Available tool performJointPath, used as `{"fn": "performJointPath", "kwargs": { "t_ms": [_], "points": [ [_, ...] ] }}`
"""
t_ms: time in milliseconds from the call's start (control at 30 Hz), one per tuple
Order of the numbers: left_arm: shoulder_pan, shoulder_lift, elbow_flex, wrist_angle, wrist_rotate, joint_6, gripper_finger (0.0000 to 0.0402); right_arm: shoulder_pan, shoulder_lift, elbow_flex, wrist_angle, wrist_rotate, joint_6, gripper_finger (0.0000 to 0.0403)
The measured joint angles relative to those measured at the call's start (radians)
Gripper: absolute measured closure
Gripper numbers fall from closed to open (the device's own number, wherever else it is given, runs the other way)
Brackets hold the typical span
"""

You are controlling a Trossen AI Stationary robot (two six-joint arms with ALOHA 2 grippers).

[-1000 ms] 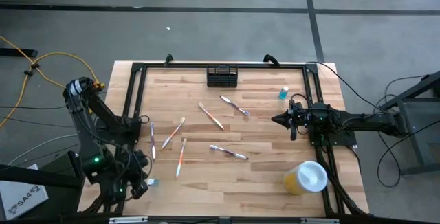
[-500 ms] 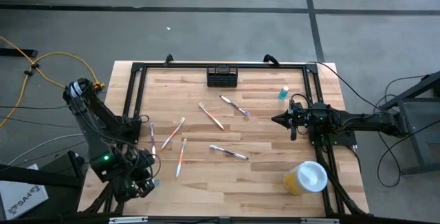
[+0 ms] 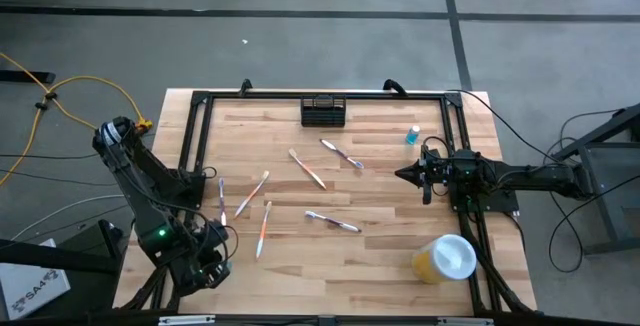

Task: Pick & Place toothbrushing station
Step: Put the bottom blue mouthwash into the wire organizer

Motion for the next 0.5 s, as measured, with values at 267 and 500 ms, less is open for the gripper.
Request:
{"fn": "performJointPath", "kwargs": {
  "t_ms": [267, 500],
  "points": [
    [-0.001, 0.037, 0.0, 0.0, 0.034, 0.002, 0.0322, 0.0, 0.0, 0.0, 0.0, 0.0, 0.0, 0.0401],
    [-0.001, 0.039, 0.0, 0.0, 0.035, 0.017, 0.0319, 0.0, 0.0, 0.0, 0.0, 0.0, 0.0, 0.0401]
  ]
}}
